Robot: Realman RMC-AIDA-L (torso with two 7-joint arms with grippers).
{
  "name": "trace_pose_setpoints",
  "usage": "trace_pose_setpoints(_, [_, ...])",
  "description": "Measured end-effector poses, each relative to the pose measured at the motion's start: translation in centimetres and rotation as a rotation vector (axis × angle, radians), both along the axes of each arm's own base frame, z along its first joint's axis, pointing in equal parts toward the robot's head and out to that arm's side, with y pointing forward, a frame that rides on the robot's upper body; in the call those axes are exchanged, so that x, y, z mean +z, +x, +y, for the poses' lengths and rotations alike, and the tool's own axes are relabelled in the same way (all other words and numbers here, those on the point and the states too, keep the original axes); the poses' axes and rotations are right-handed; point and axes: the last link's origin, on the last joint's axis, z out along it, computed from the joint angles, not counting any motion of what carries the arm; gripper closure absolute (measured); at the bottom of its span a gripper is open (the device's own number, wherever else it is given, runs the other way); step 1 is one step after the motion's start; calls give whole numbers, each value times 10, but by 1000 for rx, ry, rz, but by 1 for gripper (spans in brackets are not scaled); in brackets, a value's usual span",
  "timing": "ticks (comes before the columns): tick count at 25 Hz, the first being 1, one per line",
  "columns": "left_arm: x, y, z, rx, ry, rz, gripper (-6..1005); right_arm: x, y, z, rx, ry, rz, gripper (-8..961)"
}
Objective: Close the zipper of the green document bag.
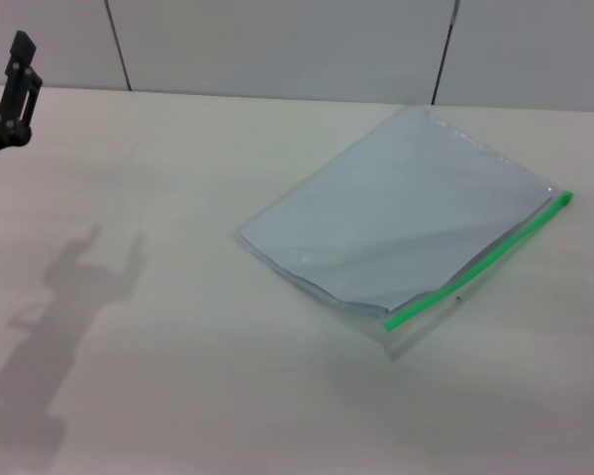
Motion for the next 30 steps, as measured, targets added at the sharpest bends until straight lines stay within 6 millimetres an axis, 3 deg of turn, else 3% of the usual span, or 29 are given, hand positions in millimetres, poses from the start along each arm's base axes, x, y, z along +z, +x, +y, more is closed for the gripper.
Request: trace_pose_setpoints(30, [-1, 1, 0, -5, -6, 0, 430, -1, -2, 1, 8, -2, 8, 109])
